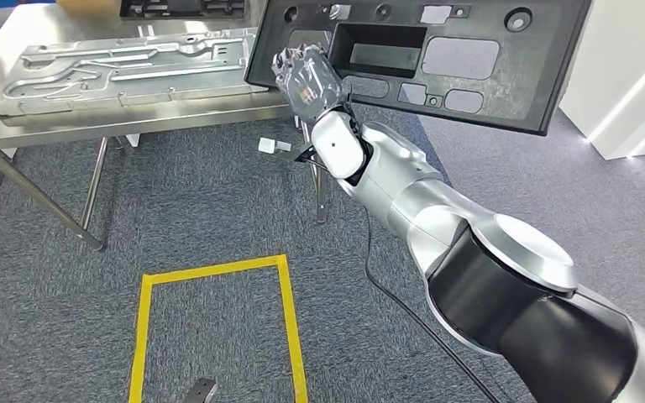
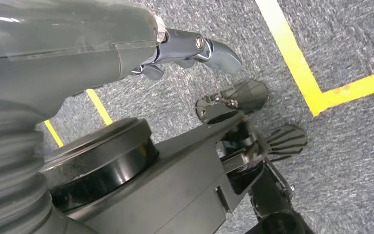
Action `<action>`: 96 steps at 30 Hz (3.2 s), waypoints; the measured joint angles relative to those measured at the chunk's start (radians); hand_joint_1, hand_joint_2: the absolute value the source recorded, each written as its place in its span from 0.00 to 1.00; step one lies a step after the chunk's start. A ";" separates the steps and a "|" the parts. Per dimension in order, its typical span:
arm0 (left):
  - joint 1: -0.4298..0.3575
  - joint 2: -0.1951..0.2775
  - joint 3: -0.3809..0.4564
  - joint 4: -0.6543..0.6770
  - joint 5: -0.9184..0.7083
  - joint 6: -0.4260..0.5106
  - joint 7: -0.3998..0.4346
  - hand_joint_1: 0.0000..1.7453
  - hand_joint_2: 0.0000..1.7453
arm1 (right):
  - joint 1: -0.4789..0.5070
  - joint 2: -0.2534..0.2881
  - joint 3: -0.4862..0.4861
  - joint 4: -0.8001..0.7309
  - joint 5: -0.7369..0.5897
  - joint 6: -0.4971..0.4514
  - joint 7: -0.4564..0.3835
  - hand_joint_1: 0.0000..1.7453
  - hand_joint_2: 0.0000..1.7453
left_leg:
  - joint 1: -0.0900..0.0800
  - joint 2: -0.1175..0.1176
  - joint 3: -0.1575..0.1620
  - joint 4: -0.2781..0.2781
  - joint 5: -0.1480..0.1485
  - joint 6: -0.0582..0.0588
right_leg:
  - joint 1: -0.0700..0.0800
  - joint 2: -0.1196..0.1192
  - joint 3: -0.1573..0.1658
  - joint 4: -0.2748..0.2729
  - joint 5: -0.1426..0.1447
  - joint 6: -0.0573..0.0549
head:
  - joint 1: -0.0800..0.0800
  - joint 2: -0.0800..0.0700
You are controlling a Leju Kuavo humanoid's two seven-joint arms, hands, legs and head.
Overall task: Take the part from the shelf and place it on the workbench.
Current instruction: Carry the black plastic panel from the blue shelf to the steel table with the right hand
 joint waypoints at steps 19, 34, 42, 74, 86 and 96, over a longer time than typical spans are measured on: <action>0.004 0.000 0.010 0.001 0.008 -0.013 -0.011 0.00 1.00 | -0.002 0.000 0.024 0.006 0.000 0.027 -0.009 1.00 1.00 | -0.018 -0.002 0.063 -0.021 -0.036 0.026 | 0.014 -0.009 0.038 -0.012 -0.043 -0.013 | 0.000 0.000; 0.015 0.004 0.015 0.003 0.010 -0.013 -0.006 0.00 1.00 | 0.009 0.009 0.045 0.010 0.000 0.035 -0.011 1.00 1.00 | -0.004 0.002 -0.056 -0.004 0.079 0.027 | -0.008 -0.004 0.216 0.023 -0.174 0.039 | 0.000 0.000; 0.015 0.006 0.017 0.003 0.011 -0.005 -0.004 0.00 1.00 | 0.030 0.002 0.049 0.014 0.000 0.041 -0.011 1.00 1.00 | -0.002 -0.015 0.056 -0.028 0.000 0.048 | 0.002 -0.006 -0.079 0.244 -0.233 0.035 | 0.000 0.000; 0.009 0.004 0.021 0.005 -0.001 -0.017 -0.024 0.00 1.00 | 0.057 -0.007 0.060 0.015 0.000 0.082 -0.037 1.00 1.00 | -0.004 -0.009 0.174 -0.026 -0.114 0.046 | 0.005 -0.005 -0.162 0.146 -0.040 0.028 | 0.000 0.000; 0.013 0.000 0.023 0.005 0.003 -0.002 -0.024 0.00 1.00 | 0.081 -0.006 0.063 0.015 -0.003 0.079 -0.039 1.00 1.00 | -0.006 -0.004 0.003 0.240 -0.205 0.010 | 0.018 0.002 0.083 -0.055 -0.024 -0.028 | 0.005 0.000; 0.018 -0.001 0.023 0.008 -0.008 -0.003 -0.036 0.00 1.00 | 0.182 0.031 -0.268 -0.010 -0.553 0.079 -0.421 1.00 1.00 | -0.013 -0.006 -0.131 -0.044 0.191 0.038 | 0.023 0.014 0.203 -0.015 -0.203 0.003 | 0.006 0.000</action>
